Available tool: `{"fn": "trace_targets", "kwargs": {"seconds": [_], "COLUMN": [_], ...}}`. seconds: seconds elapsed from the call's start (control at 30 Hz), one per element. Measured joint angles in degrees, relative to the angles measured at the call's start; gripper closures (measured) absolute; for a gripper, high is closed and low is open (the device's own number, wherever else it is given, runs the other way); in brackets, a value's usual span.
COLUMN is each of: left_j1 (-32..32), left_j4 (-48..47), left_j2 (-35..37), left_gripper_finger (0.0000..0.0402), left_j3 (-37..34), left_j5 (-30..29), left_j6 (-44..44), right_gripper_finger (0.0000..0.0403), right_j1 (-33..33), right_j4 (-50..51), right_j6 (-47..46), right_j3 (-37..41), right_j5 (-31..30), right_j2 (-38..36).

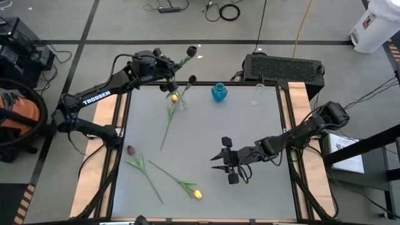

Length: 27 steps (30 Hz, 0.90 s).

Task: Sort flowers into vase by color
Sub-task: Put the black flower into the left transparent flower vase

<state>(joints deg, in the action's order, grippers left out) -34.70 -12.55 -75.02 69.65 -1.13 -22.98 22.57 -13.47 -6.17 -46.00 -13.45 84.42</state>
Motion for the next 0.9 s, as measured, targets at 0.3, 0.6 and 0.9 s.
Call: {"fn": "trace_targets", "kwargs": {"seconds": [0.3,0.6,0.9], "left_j1": [1.29,3.31,3.34], "left_j4": [2.9,3.28,4.38], "left_j2": [0.0,-2.89,-4.04], "left_gripper_finger": [0.0383,0.0383,0.0383], "left_j3": [0.0,0.0,0.0], "left_j5": [-0.03,-3.46,-4.13], "left_j6": [0.12,0.01,-0.32], "right_gripper_finger": [0.0266,0.0266,0.0266], "right_j1": [0.0,0.0,0.0], "right_j4": [0.0,0.0,0.02], "right_j6": [0.0,0.0,0.0], "right_j3": [0.0,0.02,0.04], "right_j5": [0.0,0.0,0.0], "right_j2": [-0.02,-0.04,-0.04]}}
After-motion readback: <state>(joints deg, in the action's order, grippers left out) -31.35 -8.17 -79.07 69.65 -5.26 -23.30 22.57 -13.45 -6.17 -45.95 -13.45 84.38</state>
